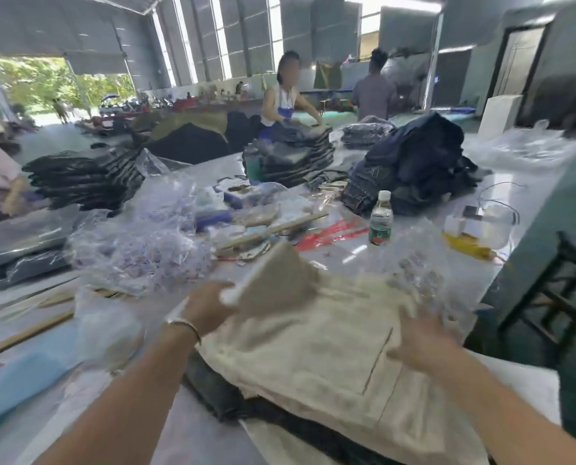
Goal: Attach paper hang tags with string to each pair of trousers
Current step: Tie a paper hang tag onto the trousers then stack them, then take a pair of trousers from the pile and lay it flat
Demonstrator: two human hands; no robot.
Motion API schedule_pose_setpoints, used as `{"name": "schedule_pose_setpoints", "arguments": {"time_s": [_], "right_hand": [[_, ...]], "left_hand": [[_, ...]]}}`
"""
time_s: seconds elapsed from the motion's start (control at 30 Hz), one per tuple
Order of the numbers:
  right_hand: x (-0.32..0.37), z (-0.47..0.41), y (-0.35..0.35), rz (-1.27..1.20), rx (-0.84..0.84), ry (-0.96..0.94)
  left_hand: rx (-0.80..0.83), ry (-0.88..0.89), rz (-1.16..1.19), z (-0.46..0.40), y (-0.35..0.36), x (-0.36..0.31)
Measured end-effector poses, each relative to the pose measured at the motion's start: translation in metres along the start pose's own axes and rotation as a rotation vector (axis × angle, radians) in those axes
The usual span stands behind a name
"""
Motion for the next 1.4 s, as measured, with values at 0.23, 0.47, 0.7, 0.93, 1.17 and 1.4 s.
{"name": "schedule_pose_setpoints", "arguments": {"time_s": [0.23,0.47,0.7,0.93,1.17,1.4], "right_hand": [[0.071,0.0,0.019,0.268,-0.035,-0.324],[0.207,0.042,-0.017,-0.299,-0.065,-0.783],[0.375,0.143,0.029,-0.473,0.046,-1.036],[0.535,0.288,0.121,-0.345,0.352,-1.276],[0.7,0.424,0.132,-0.444,0.457,-1.408],[0.828,0.524,0.137,-0.589,0.631,-1.4]], "left_hand": [[0.342,0.014,-0.043,0.07,0.111,0.021],[-0.009,-0.074,0.108,0.114,-0.017,0.073],[-0.308,-0.396,0.088,0.255,-0.124,0.221],[-0.597,-0.808,0.043,0.413,-0.181,0.378],[-0.788,-0.988,-0.632,0.536,-0.331,0.484],[-0.738,-0.899,-0.497,0.576,-0.382,0.579]]}}
Point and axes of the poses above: each hand's wrist, its own z-axis away from the middle knuckle, its own y-axis out of the palm, x = y × z, the point moved 7 cm from there along -z, towards the middle knuckle, and after that the axes turned 4 degrees about -x, right-handed, at the moved point
